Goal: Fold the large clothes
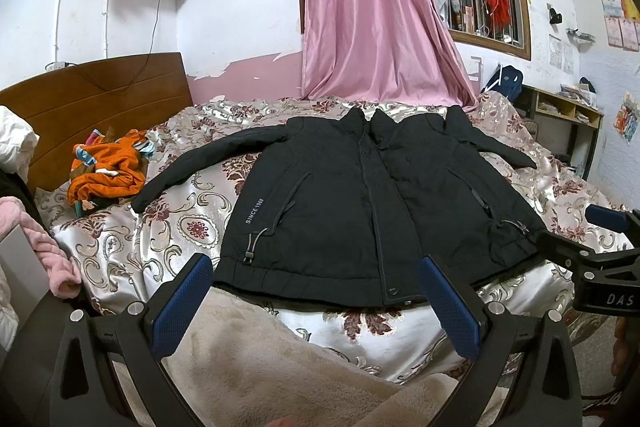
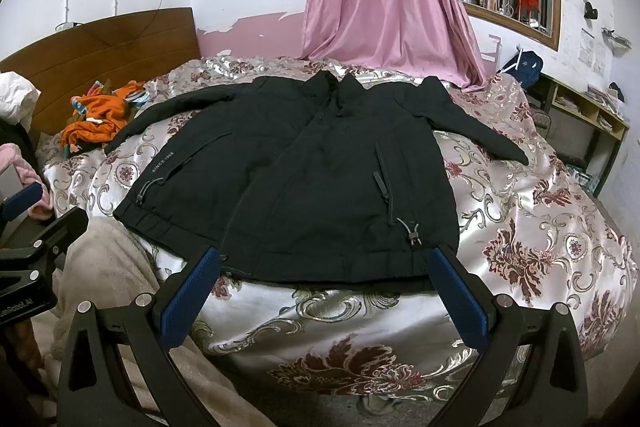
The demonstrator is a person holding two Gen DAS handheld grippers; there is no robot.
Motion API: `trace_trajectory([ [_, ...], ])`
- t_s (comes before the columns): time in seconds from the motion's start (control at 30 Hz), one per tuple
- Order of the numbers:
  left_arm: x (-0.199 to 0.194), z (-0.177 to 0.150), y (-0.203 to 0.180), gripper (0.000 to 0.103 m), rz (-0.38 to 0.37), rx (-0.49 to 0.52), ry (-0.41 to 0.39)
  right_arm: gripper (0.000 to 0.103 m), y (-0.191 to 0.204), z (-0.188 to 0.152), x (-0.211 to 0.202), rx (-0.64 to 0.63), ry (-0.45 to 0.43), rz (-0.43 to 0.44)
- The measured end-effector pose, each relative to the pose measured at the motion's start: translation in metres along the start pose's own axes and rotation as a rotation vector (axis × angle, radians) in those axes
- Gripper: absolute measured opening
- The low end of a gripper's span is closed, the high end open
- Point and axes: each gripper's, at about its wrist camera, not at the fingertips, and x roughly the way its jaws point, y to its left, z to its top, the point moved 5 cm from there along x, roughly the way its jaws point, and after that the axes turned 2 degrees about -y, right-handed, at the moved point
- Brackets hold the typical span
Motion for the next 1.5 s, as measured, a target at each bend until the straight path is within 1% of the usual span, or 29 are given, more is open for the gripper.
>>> trace_trajectory([
  [0.3, -0.002, 0.008, 0.001, 0.103, -0.006, -0.01, 0.006, 0.102, -0.001, 0.002, -0.001, 0.007, -0.001, -0.001],
  [0.47, 0.007, 0.004, 0.005, 0.103, -0.011, -0.038, 0.041, 0.102, -0.002, 0.001, -0.003, 0.007, -0.004, 0.003],
  [0.57, 0.012, 0.001, 0.006, 0.103, 0.002, -0.045, 0.07, 0.102, -0.006, 0.001, -0.002, 0.024, -0.002, 0.019],
  [0.67, 0.013, 0.007, 0.009, 0.103, -0.015, -0.07, 0.058, 0.102, -0.012, 0.002, 0.001, 0.055, 0.0, 0.027],
  [0.73, 0.014, 0.017, 0.012, 0.103, -0.035, -0.106, 0.042, 0.102, -0.018, 0.006, 0.004, 0.07, -0.02, 0.017],
  [0.87, 0.015, 0.048, 0.021, 0.103, -0.077, -0.21, -0.04, 0.102, -0.039, 0.018, 0.009, 0.107, -0.068, -0.034],
  [1.0, 0.03, 0.082, 0.022, 0.103, -0.108, -0.251, -0.084, 0.102, -0.06, 0.033, 0.014, 0.134, -0.123, -0.071],
  [1.07, 0.043, 0.103, 0.02, 0.103, -0.146, -0.269, -0.094, 0.102, -0.072, 0.045, 0.015, 0.154, -0.168, -0.105],
  [1.17, 0.067, 0.133, 0.015, 0.103, -0.157, -0.307, -0.098, 0.102, -0.094, 0.07, 0.007, 0.183, -0.304, -0.121],
  [1.2, 0.076, 0.142, 0.013, 0.103, -0.148, -0.321, -0.093, 0.102, -0.1, 0.077, 0.006, 0.181, -0.341, -0.133],
  [1.27, 0.097, 0.161, 0.007, 0.103, -0.124, -0.357, -0.065, 0.102, -0.112, 0.09, 0.008, 0.164, -0.388, -0.168],
  [1.33, 0.12, 0.179, -0.004, 0.103, -0.115, -0.373, -0.038, 0.102, -0.121, 0.099, 0.019, 0.153, -0.395, -0.212],
  [1.4, 0.15, 0.195, -0.024, 0.103, -0.121, -0.347, -0.019, 0.102, -0.132, 0.108, 0.037, 0.154, -0.379, -0.255],
  [1.5, 0.199, 0.209, -0.05, 0.103, -0.113, -0.288, 0.06, 0.102, -0.145, 0.116, 0.064, 0.156, -0.372, -0.263],
])
